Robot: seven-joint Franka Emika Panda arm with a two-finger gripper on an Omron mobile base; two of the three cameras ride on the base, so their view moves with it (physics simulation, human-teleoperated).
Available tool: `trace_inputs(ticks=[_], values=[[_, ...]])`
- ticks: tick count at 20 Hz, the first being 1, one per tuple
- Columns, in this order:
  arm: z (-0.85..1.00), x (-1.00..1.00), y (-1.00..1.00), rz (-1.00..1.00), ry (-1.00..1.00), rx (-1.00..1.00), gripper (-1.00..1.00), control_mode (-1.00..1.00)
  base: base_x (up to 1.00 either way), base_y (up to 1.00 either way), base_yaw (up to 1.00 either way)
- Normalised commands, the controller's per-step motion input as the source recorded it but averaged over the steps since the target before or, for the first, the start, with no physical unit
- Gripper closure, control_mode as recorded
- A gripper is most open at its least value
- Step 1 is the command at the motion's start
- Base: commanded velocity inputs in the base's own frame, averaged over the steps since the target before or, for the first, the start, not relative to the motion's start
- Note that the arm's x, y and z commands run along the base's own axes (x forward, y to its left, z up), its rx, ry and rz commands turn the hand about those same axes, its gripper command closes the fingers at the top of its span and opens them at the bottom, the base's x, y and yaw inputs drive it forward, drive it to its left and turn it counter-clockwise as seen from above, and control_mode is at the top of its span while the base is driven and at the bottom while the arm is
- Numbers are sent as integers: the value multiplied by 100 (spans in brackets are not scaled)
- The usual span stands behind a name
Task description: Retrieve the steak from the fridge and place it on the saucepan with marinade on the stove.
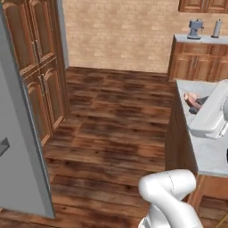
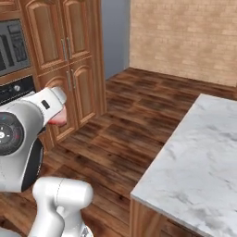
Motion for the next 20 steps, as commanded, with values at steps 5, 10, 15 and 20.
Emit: trace_inputs(ticks=[5,10,15,20], values=[[0,0,0,0,0,0,100,100,47,67,-34],[0,0,0,0,0,0,100,100,2,85,-21],[0,0,0,0,0,0,100,100,14,24,-14],[0,0,0,0,0,0,100,100,56,-5,-5]])
